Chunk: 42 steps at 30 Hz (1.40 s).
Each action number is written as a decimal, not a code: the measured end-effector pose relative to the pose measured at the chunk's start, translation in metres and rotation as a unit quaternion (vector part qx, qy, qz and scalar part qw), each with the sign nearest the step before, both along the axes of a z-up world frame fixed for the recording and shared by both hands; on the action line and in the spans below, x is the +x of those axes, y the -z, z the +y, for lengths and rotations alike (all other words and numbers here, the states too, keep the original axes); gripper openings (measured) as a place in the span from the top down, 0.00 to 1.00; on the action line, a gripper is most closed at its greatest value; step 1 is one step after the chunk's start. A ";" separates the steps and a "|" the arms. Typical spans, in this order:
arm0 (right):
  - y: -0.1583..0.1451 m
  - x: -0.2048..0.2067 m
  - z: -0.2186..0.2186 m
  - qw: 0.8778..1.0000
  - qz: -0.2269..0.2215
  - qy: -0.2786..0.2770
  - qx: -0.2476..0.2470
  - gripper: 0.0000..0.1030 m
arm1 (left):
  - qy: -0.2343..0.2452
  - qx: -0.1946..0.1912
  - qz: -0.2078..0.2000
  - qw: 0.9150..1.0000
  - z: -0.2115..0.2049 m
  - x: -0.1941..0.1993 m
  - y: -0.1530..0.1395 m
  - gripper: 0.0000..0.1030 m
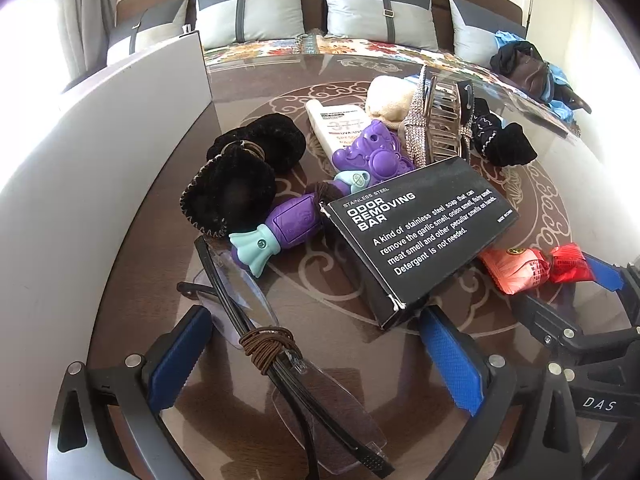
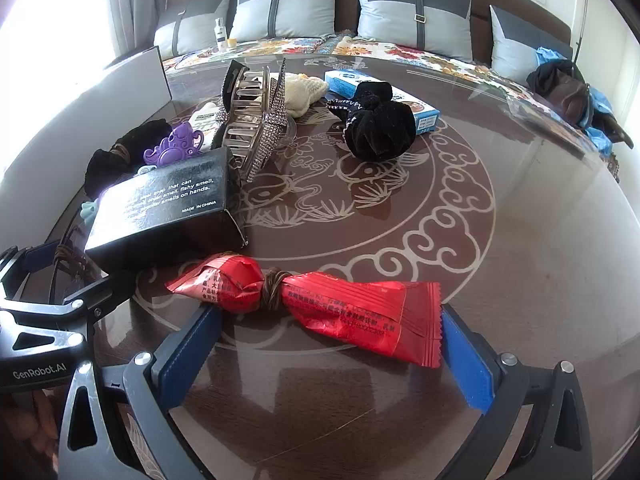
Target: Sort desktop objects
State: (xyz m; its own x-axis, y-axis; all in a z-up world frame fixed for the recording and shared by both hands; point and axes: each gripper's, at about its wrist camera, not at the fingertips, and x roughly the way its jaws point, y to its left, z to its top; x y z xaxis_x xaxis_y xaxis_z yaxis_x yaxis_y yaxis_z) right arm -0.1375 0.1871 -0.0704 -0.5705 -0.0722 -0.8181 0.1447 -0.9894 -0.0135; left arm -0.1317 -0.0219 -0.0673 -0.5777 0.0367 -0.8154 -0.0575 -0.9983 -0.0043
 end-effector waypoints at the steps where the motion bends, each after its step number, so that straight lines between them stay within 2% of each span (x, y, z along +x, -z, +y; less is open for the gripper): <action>1: 0.000 0.000 0.000 1.000 0.000 0.000 0.000 0.00 | 0.000 0.000 0.000 1.000 0.000 -0.001 0.000 0.00; 42: 0.000 0.001 0.001 1.000 0.001 -0.001 0.000 0.00 | 0.001 0.001 0.001 1.000 0.003 -0.003 0.000 0.00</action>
